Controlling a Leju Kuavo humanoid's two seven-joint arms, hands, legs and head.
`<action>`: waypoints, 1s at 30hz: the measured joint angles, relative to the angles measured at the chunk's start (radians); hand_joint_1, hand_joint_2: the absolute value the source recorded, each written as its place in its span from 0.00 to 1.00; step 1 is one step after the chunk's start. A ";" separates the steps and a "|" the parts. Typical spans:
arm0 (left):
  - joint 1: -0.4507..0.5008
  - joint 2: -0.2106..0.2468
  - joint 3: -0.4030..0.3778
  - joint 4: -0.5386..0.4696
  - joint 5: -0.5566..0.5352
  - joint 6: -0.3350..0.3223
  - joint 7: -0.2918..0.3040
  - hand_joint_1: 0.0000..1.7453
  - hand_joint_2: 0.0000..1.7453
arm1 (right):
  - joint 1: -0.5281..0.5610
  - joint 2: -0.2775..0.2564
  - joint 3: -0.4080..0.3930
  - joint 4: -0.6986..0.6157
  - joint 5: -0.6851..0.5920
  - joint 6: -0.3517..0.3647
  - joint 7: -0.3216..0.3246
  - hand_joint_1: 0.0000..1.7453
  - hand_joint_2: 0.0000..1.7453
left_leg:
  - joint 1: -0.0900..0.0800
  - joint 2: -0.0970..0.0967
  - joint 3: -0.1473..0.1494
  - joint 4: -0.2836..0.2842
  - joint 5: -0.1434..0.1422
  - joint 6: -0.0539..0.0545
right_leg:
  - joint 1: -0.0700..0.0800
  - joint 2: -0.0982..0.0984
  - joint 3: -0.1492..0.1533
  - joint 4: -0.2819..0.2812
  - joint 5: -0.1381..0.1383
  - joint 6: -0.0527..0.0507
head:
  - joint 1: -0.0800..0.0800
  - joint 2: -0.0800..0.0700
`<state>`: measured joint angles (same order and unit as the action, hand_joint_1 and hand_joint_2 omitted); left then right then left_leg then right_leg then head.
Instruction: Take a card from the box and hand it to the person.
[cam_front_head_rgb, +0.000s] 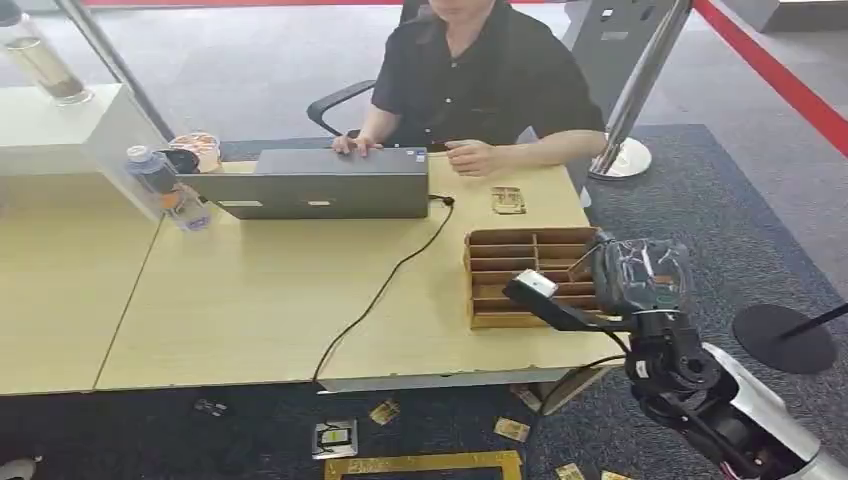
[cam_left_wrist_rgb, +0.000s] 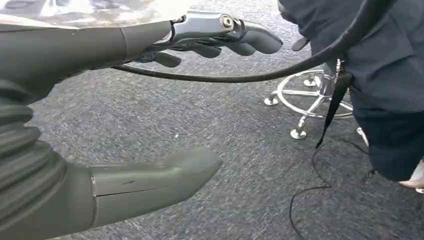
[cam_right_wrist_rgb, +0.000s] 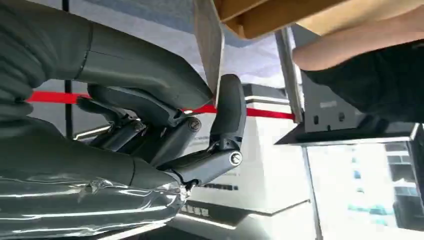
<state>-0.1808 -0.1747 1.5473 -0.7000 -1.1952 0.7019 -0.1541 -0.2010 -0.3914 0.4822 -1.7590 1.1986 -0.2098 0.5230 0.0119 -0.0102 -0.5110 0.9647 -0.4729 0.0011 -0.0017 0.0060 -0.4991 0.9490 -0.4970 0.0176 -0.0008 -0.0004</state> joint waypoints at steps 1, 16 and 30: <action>0.000 0.000 0.000 0.000 0.000 0.000 0.000 0.00 1.00 | 0.000 0.000 0.000 -0.008 0.004 0.000 -0.003 1.00 1.00 | 0.000 0.000 0.000 0.000 0.000 0.000 | 0.000 0.000 0.000 0.000 0.000 0.000 | 0.000 0.000; -0.003 -0.008 0.000 0.003 -0.018 0.000 -0.057 0.00 1.00 | -0.111 0.087 0.015 0.149 -0.034 -0.322 -0.166 1.00 1.00 | 0.000 0.000 0.000 0.000 0.000 0.000 | 0.000 0.000 0.000 0.000 0.000 0.000 | -0.001 0.000; -0.004 -0.004 0.000 0.026 -0.024 0.000 -0.065 0.00 1.00 | -0.260 0.161 0.040 0.498 -0.011 -0.418 -0.192 0.00 1.00 | 0.000 -0.001 -0.001 0.000 0.000 0.000 | 0.000 -0.001 0.000 0.000 0.000 0.000 | 0.000 0.000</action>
<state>-0.1852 -0.1785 1.5473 -0.6737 -1.2192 0.7019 -0.2194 -0.4607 -0.2300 0.5226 -1.2612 1.1875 -0.6279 0.3307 0.0121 -0.0108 -0.5117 0.9645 -0.4728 0.0011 -0.0015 0.0053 -0.4988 0.9493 -0.4971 0.0176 -0.0008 -0.0004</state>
